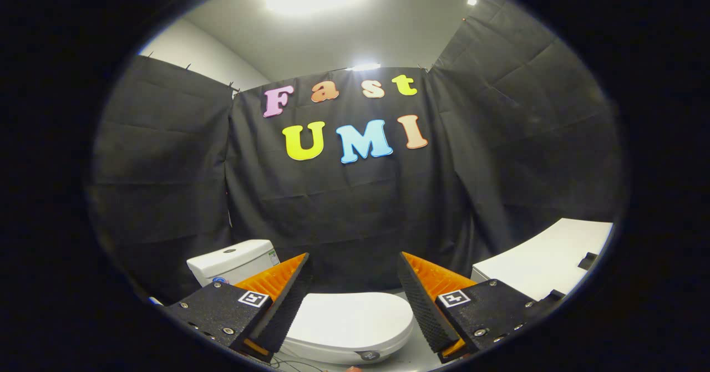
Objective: Open the toilet lid.
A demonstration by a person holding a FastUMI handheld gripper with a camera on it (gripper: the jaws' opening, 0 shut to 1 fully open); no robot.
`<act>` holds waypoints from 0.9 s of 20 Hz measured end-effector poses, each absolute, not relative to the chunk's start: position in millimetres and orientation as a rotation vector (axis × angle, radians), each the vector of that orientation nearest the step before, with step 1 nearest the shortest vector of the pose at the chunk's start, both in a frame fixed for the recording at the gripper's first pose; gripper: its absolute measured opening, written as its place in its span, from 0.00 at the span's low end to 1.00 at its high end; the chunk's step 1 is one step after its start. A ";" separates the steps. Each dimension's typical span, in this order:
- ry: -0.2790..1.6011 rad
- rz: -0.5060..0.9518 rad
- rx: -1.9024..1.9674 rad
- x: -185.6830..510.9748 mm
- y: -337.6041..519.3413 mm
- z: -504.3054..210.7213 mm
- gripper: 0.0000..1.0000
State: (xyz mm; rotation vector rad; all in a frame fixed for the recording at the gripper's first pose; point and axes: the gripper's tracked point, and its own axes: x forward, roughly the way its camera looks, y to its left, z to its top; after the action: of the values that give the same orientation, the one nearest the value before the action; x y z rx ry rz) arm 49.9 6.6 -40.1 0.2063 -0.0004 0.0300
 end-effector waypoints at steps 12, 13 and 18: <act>0.170 0.000 0.527 80.5 27.8 -165.1 0.96; 0.192 -0.001 0.542 82.4 29.2 -176.3 0.96; 0.253 0.011 0.659 85.3 43.0 -220.1 0.96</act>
State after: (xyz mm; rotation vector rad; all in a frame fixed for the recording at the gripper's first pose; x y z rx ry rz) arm 85.3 43.0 -220.1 0.6591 0.2534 0.0108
